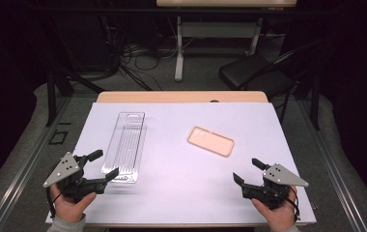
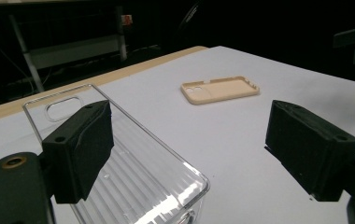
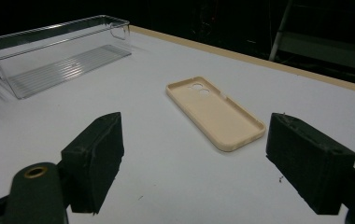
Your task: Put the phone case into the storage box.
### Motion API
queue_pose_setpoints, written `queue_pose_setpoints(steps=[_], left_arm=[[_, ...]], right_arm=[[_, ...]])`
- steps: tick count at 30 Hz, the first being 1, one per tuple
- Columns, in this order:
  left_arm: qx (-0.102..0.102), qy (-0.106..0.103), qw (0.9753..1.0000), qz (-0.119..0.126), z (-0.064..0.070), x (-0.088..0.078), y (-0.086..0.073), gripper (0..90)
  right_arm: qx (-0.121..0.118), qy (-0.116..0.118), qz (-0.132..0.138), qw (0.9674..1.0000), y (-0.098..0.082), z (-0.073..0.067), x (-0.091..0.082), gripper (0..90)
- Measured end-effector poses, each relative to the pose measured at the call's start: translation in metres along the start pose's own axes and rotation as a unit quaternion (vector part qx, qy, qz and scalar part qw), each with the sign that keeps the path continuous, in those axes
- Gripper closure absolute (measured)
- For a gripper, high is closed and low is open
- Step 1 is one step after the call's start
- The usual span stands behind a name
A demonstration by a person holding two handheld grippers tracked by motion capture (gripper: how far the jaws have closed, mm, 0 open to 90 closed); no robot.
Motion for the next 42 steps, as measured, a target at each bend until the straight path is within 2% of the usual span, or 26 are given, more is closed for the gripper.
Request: queue_pose_setpoints(steps=[6, 11, 21, 23, 27, 31, 34, 35, 36, 37, 39, 40, 42], left_arm=[[-0.002, -0.006, 0.9999, -0.008, 0.0, 0.003, -0.003, 15.2], [-0.008, -0.013, 0.9993, -0.034, 0.0, 0.006, -0.009, 15.2], [-0.013, -0.026, 0.9963, -0.081, 0.003, 0.014, -0.019, 15.6], [-0.013, -0.026, 0.9959, -0.086, 0.004, 0.014, -0.02, 15.5], [-0.011, -0.024, 0.9932, -0.113, 0.004, 0.017, -0.024, 15.8], [-0.013, -0.021, 0.991, -0.132, 0.005, 0.017, -0.026, 15.9], [-0.016, -0.014, 0.9882, -0.152, 0.005, 0.017, -0.027, 15.9], [-0.016, -0.012, 0.9867, -0.162, 0.005, 0.018, -0.027, 15.9], [-0.016, -0.012, 0.9867, -0.162, 0.005, 0.018, -0.027, 15.9], [-0.009, -0.001, 0.9847, -0.174, 0.004, 0.018, -0.027, 15.9], [-0.006, 0.0, 0.9829, -0.184, 0.004, 0.019, -0.025, 15.9], [-0.006, 0.0, 0.9829, -0.184, 0.004, 0.019, -0.025, 15.9], [-0.014, -0.001, 0.9811, -0.193, 0.003, 0.022, -0.022, 15.9]], right_arm=[[-0.001, -0.002, -0.004, 1.0, -0.001, 0.0, -0.001, 19.2], [0.0, 0.003, -0.013, 0.9999, -0.004, 0.0, 0.002, 19.7], [0.009, 0.025, -0.074, 0.9969, -0.021, -0.003, 0.011, 19.6], [0.01, 0.027, -0.079, 0.9965, -0.022, -0.003, 0.012, 19.6], [0.009, 0.036, -0.113, 0.9929, -0.03, -0.005, 0.016, 19.6], [0.014, 0.04, -0.135, 0.99, -0.035, -0.006, 0.018, 19.6], [0.014, 0.041, -0.148, 0.988, -0.037, -0.005, 0.019, 19.6], [0.012, 0.041, -0.15, 0.9877, -0.037, -0.005, 0.019, 19.6], [0.013, 0.042, -0.156, 0.9867, -0.037, -0.004, 0.018, 19.5], [0.009, 0.04, -0.16, 0.9863, -0.036, -0.003, 0.018, 19.5], [0.008, 0.041, -0.165, 0.9854, -0.033, -0.001, 0.018, 19.4], [0.008, 0.041, -0.165, 0.9854, -0.033, -0.001, 0.018, 19.4], [0.004, 0.036, -0.172, 0.9844, -0.027, 0.003, 0.018, 19.4]])
Point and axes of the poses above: each handheld gripper's, and its own axes: x roughly forward along the jaws, y roughly out of its top, z roughly to its right, the point moved 10 cm from there along x, roughly forward along the jaws, and after that the axes turned 1 degree about y, right-handed, at the moved point
